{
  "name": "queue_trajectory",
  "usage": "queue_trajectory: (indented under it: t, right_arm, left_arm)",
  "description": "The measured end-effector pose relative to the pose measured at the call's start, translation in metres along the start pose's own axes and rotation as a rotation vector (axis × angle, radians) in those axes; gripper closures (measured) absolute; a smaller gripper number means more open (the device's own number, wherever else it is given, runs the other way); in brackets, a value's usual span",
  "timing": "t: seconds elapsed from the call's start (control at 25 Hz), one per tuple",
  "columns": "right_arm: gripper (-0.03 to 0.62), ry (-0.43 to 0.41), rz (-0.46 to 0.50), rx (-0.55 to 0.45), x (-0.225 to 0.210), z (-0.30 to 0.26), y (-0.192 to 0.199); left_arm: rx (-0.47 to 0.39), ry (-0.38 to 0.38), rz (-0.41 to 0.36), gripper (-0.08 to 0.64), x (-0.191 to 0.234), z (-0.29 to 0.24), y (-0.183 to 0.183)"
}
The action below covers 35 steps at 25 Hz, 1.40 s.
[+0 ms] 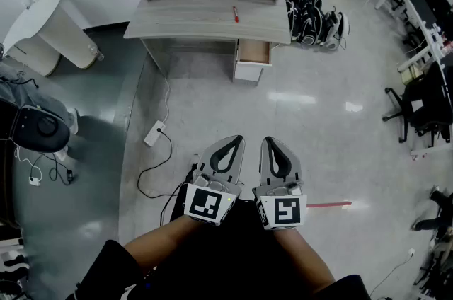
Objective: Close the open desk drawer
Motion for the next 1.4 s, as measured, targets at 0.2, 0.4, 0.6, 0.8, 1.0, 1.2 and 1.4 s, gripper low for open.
queue_trajectory:
  t: [0.2, 0.4, 0.6, 0.8, 1.0, 1.2, 1.4]
  right_arm:
    - [0.575, -0.002, -0.019, -0.014, -0.005, 0.009, 0.0]
    - [0.575, 0.01, -0.066, -0.033, -0.018, 0.016, 0.002]
    - [0.574, 0.054, -0.088, -0.026, -0.033, 0.019, 0.007]
    - [0.574, 0.077, -0.1, -0.007, -0.045, 0.012, 0.014]
    - [0.574, 0.101, -0.093, 0.008, -0.062, -0.004, 0.02]
    - [0.574, 0.124, -0.099, 0.017, -0.084, -0.039, 0.014]
    - [0.574, 0.107, -0.1, 0.049, -0.1, -0.095, 0.02]
  left_arm:
    - [-0.005, -0.004, -0.005, 0.546, -0.01, 0.001, 0.002]
    - [0.011, -0.026, -0.027, 0.546, -0.008, 0.002, 0.007]
    - [0.028, -0.033, 0.017, 0.546, 0.006, -0.005, 0.014]
    - [0.05, -0.027, 0.011, 0.546, 0.019, -0.02, 0.023]
    - [0.049, -0.028, 0.018, 0.546, 0.03, -0.05, 0.032]
    - [0.053, -0.024, 0.02, 0.546, 0.05, -0.082, 0.032]
    - [0.063, -0.047, 0.031, 0.546, 0.086, -0.121, 0.042]
Point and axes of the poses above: the fingertips, and each gripper's own axes: z backward along the fingers, x to its left, y out of its underside, the point moved 7 cm from there along z, backward along the fingers, and after that the axes turned 8 degrees about -z, right-handed, at the moved point
